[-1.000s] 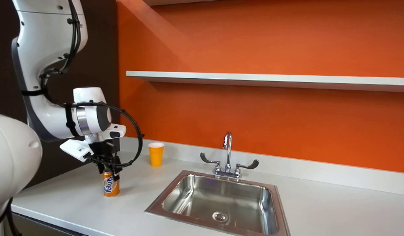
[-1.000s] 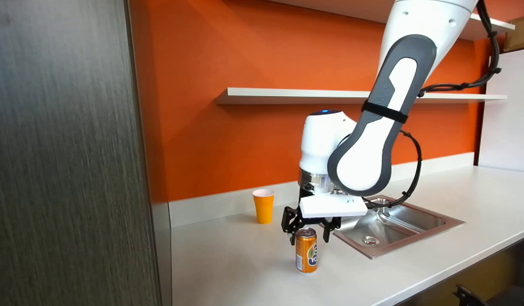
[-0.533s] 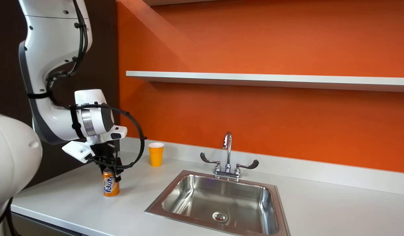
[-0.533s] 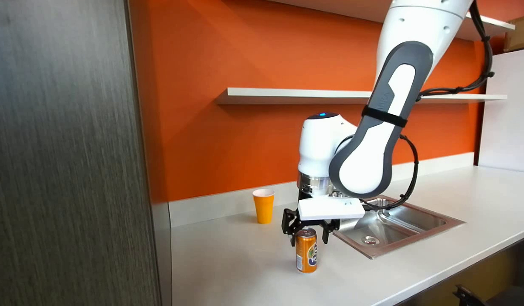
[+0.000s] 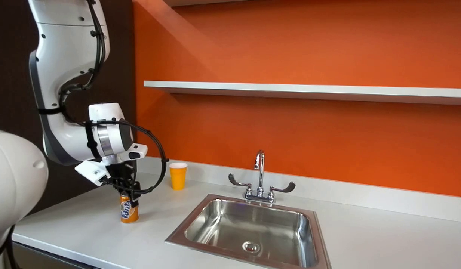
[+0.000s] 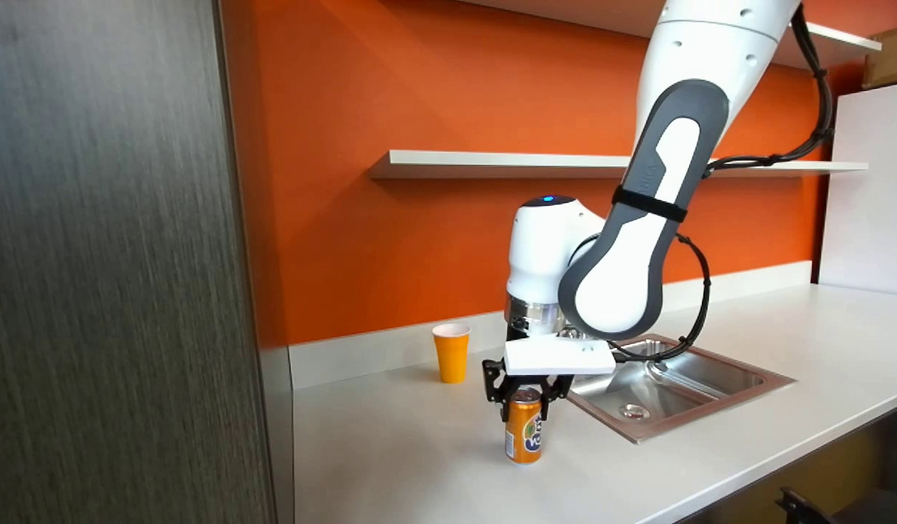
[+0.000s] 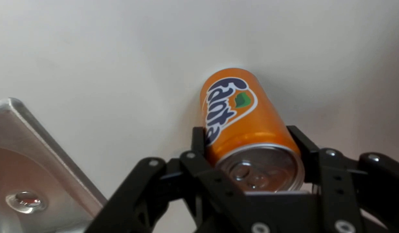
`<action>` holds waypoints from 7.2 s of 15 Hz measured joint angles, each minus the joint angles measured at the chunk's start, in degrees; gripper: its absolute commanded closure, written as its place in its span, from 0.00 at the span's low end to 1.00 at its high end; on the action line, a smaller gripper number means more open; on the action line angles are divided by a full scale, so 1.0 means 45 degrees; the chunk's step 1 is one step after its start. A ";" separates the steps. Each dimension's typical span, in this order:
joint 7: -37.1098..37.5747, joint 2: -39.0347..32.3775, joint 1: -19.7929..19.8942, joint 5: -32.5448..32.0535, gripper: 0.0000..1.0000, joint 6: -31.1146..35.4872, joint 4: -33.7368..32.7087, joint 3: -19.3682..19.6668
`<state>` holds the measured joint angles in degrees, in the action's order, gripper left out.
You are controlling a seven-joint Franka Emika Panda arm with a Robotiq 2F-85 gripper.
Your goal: Put the soda can on the shelf
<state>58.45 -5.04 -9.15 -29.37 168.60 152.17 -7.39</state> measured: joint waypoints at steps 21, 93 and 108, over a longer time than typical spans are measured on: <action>-0.1270 0.6983 -0.0418 0.4177 0.62 -0.5536 -0.0346 -0.1127; -0.6026 -0.1200 0.0794 0.2529 0.62 -1.1773 -1.7714 0.0145; -0.5882 -0.2772 0.0737 0.2435 0.00 -1.3068 -2.0164 0.0180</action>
<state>31.98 -17.52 -5.84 -18.42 109.79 61.43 -6.58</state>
